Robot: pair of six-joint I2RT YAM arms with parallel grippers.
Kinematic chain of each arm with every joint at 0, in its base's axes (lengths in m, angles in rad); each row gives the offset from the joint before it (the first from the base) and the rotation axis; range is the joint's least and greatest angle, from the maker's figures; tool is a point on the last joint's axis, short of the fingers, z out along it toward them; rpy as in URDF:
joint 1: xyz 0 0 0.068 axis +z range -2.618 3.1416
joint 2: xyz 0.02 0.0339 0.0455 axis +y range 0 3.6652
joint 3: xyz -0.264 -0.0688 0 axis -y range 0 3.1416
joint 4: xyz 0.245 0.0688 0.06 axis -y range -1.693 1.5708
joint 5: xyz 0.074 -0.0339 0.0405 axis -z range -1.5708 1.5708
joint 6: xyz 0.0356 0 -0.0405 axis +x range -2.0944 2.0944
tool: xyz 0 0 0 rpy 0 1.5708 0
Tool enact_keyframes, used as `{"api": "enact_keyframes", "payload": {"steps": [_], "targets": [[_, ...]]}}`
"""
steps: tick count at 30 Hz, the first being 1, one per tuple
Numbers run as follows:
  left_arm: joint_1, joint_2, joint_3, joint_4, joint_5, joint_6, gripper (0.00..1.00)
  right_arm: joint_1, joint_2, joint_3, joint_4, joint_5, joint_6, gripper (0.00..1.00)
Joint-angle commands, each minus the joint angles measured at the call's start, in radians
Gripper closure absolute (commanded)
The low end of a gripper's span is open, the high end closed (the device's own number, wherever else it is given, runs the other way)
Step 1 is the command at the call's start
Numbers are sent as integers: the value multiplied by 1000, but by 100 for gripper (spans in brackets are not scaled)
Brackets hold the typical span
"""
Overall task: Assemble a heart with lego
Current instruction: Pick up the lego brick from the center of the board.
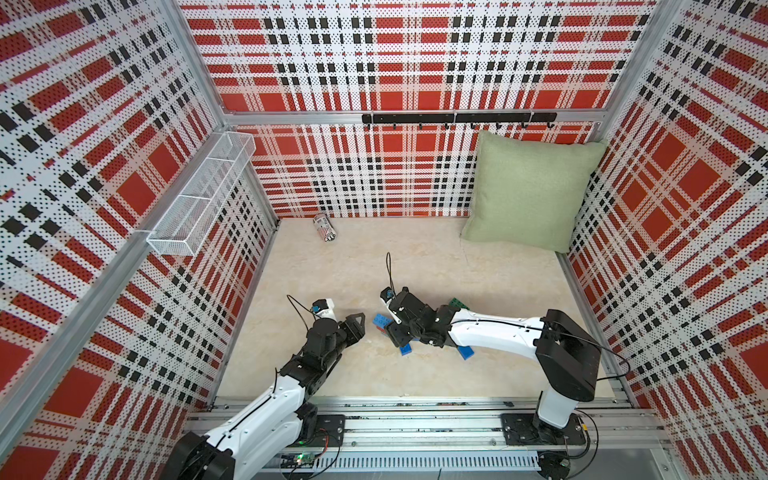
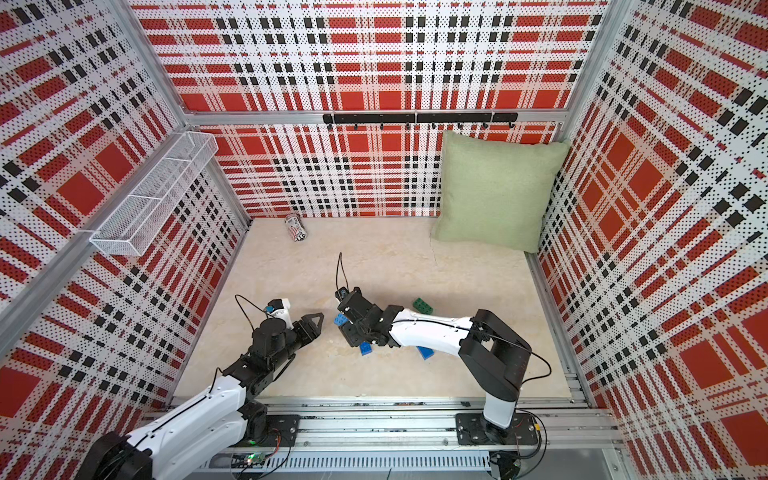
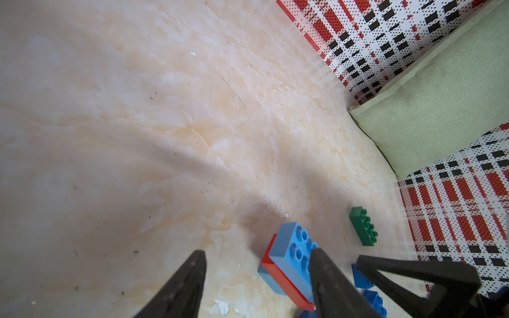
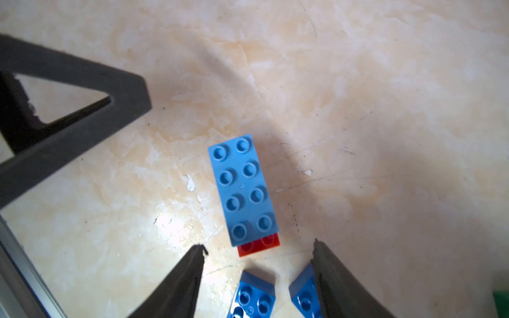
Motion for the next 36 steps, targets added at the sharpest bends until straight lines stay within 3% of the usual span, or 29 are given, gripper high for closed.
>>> {"api": "enact_keyframes", "payload": {"steps": [1,7,16,25,28,36], "targets": [[-6,-10,26,-17,-12,32,35,19,-61,-60,-117,60,175,35],[-5,5,26,1,10,57,35,71,-71,-131,-92,44,308,39],[-6,22,25,12,30,62,35,90,55,-82,-48,9,339,44],[-5,28,32,11,65,58,32,90,96,-82,-57,13,324,56],[-6,28,34,11,64,55,32,90,92,-81,-59,8,317,66],[-24,38,66,11,84,53,32,87,38,-52,-96,14,238,70]]}}
